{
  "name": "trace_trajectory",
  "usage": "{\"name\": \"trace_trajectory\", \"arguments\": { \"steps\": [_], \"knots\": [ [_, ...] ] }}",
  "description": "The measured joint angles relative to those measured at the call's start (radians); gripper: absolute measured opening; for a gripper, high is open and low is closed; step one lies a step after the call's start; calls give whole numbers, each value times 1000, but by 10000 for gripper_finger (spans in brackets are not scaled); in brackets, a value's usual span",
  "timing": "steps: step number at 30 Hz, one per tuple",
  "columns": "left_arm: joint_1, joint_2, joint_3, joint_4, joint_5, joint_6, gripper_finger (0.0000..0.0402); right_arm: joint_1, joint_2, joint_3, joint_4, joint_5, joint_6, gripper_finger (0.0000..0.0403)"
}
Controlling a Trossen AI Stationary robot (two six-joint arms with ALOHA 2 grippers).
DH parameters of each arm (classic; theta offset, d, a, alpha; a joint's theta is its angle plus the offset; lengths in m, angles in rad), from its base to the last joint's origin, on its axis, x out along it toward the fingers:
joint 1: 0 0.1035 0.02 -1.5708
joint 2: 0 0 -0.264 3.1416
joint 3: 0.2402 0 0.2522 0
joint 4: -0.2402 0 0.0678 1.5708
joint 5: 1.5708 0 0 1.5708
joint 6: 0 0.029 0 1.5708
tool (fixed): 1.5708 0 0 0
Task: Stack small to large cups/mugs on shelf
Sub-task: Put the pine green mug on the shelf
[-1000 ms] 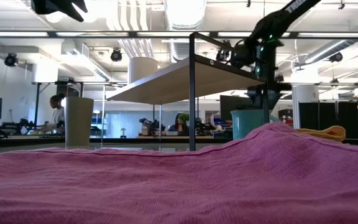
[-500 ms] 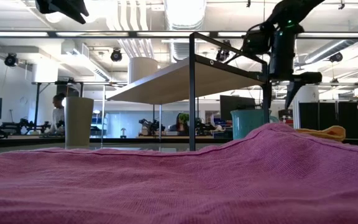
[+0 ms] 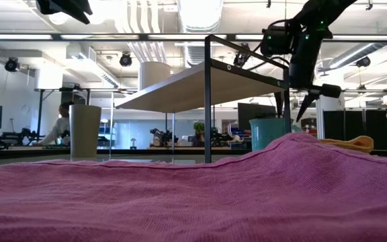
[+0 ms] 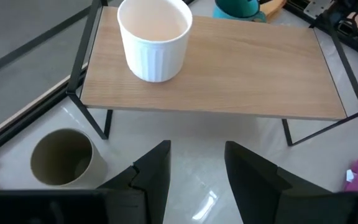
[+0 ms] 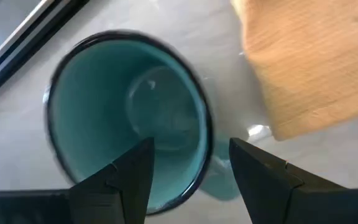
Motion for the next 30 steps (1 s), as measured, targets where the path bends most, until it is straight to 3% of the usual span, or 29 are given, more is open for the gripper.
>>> {"name": "trace_trajectory", "arguments": {
  "steps": [9, 18, 30],
  "knots": [
    [0, -18, 0, 0, 2, 48, 137, 3, 33, -14, -1, 55, 58, 193],
    [0, -30, 0, 0, -1, 51, 137, 3, 91, -37, 11, 57, 82, 111],
    [0, -39, 0, -22, -1, 43, 137, 3, 132, -32, 4, 79, -130, 22]
  ]
}}
